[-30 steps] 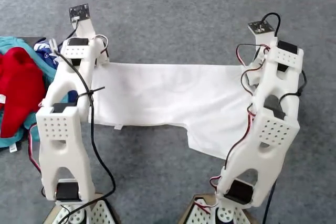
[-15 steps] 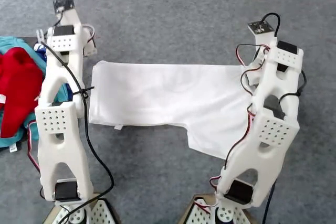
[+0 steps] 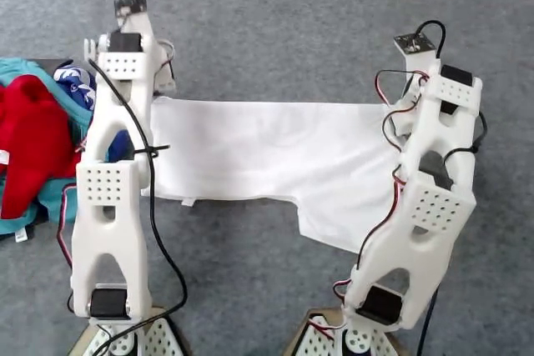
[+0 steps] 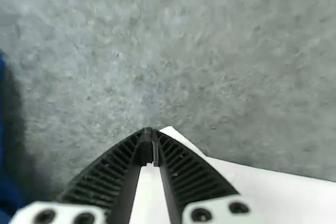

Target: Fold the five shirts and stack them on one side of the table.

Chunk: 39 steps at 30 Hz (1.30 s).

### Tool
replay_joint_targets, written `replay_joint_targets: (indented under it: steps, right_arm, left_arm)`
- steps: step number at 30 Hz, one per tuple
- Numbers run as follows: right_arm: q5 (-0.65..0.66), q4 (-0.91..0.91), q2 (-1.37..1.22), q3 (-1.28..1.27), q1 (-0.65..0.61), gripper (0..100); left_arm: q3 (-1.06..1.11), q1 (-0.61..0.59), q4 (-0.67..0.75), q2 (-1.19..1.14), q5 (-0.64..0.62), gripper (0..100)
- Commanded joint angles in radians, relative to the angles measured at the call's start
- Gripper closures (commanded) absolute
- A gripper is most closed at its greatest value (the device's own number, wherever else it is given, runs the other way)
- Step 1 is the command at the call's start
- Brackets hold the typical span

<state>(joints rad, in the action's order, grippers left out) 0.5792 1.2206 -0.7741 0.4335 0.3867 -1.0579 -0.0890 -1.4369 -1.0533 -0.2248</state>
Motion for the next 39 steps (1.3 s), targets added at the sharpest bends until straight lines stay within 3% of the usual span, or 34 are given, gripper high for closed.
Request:
replay_joint_targets:
  steps: [1,9,14,22,31,39]
  right_arm:
    - [0.002,-0.011,-0.005,0.004,0.02,98.4]
    - [0.002,-0.009,-0.005,0.004,0.018,98.4]
    - [0.002,-0.009,-0.005,0.004,0.018,98.4]
    - [-0.012,-0.012,-0.005,0.004,0.018,98.4]
    - [-0.051,-0.009,-0.01,0.019,0.018,98.4]
    - [0.012,-0.006,-0.005,0.016,0.023,98.4]
  left_arm:
    - [-0.05,0.013,0.006,-0.041,-0.008,97]
    - [-0.111,-0.002,0.034,-0.089,-0.009,97]
    - [-0.116,-0.071,0.032,-0.091,-0.011,97]
    - [-0.119,-0.183,0.011,-0.087,-0.126,97]
    - [-0.318,-0.165,-0.117,-0.087,-0.178,97]
    - [-0.59,-0.042,-0.322,-0.097,-0.118,97]
